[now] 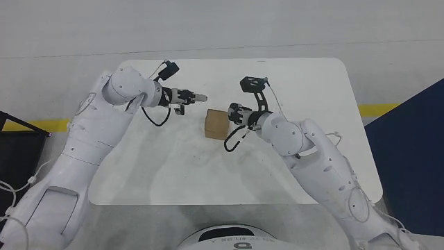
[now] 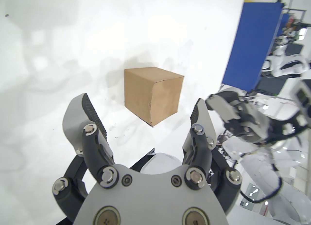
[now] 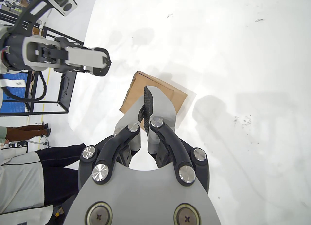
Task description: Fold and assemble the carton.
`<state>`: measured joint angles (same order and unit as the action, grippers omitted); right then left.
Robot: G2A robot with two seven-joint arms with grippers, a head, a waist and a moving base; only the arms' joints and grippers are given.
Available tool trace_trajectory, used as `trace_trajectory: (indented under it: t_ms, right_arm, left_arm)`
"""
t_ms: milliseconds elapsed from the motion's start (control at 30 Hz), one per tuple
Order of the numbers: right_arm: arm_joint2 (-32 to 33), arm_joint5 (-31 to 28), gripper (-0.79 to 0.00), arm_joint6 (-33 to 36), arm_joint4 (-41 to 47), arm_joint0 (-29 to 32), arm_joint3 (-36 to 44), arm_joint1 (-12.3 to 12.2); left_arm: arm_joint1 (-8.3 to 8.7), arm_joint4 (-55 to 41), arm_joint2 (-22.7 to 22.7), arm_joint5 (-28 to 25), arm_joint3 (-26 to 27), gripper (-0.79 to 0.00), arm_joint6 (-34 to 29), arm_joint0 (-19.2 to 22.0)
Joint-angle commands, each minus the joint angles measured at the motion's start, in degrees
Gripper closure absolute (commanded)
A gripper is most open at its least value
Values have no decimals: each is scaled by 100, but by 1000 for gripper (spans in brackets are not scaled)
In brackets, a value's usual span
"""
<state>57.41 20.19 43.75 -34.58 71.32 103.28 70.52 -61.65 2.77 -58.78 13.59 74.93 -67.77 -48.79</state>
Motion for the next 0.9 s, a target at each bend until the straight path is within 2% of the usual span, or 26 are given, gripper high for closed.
trace_trajectory:
  t_ms: [0, 133, 300, 867]
  right_arm:
    - [-138, 0, 0, -77, 106, -104, -201, 46]
    - [-358, 0, 0, -118, 126, -241, -460, 107]
    - [-497, 87, 0, -95, 100, -370, -646, 156]
    - [-582, 275, 0, 109, -228, -492, -636, 196]
  left_arm:
    - [62, -607, -465, -204, 106, -785, 226, -348]
    - [150, -1281, -1006, -433, 317, -785, 413, -888]
    - [204, -1481, -1213, -481, 508, -785, 446, -1211]
    - [217, -1593, -1102, -545, 447, -785, 502, -1236]
